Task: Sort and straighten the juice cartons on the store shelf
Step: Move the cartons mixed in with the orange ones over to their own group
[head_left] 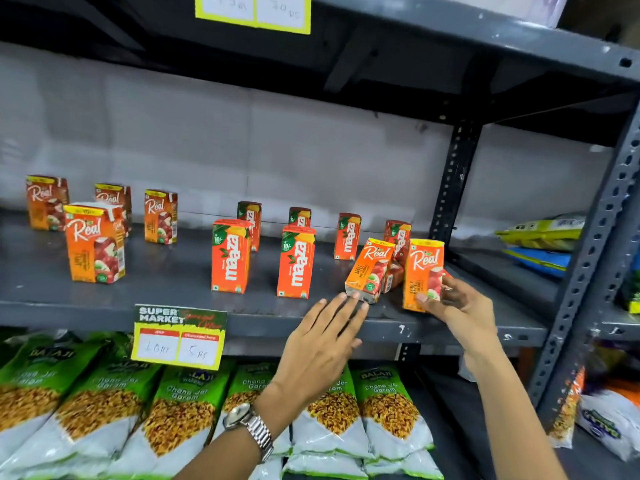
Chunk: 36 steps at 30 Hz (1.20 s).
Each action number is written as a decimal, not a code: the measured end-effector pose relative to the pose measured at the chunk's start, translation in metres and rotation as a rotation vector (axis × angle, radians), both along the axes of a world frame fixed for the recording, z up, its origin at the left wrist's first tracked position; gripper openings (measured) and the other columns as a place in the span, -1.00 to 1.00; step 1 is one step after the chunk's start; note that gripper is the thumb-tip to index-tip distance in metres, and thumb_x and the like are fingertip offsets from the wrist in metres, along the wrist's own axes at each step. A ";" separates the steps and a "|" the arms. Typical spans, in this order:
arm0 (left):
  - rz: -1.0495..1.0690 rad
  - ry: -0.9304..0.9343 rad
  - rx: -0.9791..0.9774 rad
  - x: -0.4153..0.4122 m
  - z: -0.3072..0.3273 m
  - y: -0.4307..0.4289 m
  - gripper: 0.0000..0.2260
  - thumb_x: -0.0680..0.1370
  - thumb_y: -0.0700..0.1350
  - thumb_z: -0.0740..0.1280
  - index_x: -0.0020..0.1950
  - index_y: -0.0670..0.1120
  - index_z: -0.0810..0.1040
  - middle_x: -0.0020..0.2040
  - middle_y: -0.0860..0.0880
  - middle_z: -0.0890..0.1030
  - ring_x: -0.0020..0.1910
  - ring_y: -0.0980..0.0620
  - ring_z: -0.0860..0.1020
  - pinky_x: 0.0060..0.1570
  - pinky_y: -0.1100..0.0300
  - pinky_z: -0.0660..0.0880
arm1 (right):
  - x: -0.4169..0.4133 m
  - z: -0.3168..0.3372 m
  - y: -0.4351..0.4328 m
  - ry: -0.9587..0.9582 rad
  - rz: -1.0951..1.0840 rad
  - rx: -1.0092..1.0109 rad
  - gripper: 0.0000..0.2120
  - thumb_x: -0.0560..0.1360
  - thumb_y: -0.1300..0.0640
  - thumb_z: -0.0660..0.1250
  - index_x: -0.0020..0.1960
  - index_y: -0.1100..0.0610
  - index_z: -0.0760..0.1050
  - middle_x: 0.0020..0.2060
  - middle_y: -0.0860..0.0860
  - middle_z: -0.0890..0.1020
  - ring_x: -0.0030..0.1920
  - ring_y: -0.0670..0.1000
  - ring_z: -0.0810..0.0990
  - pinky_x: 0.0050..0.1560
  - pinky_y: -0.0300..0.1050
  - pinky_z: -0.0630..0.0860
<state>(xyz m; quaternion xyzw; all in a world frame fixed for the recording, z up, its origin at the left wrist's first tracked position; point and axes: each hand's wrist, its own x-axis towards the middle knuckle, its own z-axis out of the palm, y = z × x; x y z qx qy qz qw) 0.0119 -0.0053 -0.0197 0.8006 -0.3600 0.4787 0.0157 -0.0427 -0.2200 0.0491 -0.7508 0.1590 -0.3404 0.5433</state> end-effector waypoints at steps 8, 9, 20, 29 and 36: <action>-0.123 0.070 -0.252 -0.014 0.018 0.062 -0.59 0.62 0.00 0.05 0.45 -0.07 0.23 0.45 -0.06 0.29 0.45 0.00 0.22 0.42 0.11 0.15 | -0.024 0.016 0.068 -0.338 0.060 -0.003 -0.50 0.25 0.25 0.51 0.14 0.03 0.51 -0.07 0.04 0.63 -0.11 -0.11 0.60 -0.13 -0.35 0.57; -0.124 0.064 -0.276 -0.013 0.021 0.075 -0.60 0.62 -0.01 0.05 0.45 -0.07 0.24 0.45 -0.06 0.29 0.46 0.01 0.21 0.43 0.11 0.14 | -0.025 0.021 0.081 -0.359 0.084 -0.009 -0.54 0.24 0.25 0.51 0.09 -0.01 0.52 -0.09 0.00 0.64 -0.14 -0.16 0.61 -0.13 -0.38 0.55; 0.161 0.002 -0.555 0.006 0.027 0.335 -0.63 0.63 -0.04 0.02 0.42 -0.07 0.30 0.44 -0.05 0.32 0.47 0.00 0.20 0.45 0.11 0.10 | 0.022 0.049 0.336 -0.491 0.497 0.020 -0.52 0.08 0.08 0.59 -0.06 -0.01 0.49 -0.27 -0.17 0.69 -0.21 -0.15 0.63 -0.12 -0.27 0.55; 0.395 0.109 -0.792 0.053 -0.005 0.489 -0.59 0.63 0.01 0.00 0.46 -0.04 0.22 0.48 0.00 0.24 0.48 0.07 0.14 0.42 0.04 0.15 | 0.104 0.032 0.540 -0.282 0.613 -0.178 -0.63 0.23 0.11 0.54 -0.09 -0.09 0.44 -0.20 -0.18 0.60 -0.11 -0.09 0.61 0.04 -0.13 0.50; 0.411 0.190 -0.765 0.068 -0.018 0.488 -0.51 0.63 0.12 -0.14 0.51 -0.06 0.11 0.52 -0.08 0.11 0.51 0.01 0.01 0.48 0.19 -0.15 | 0.156 0.025 0.579 0.002 0.556 -0.438 -0.46 0.25 0.00 0.52 0.13 0.14 0.44 0.08 0.11 0.64 0.14 0.15 0.56 0.15 0.07 0.46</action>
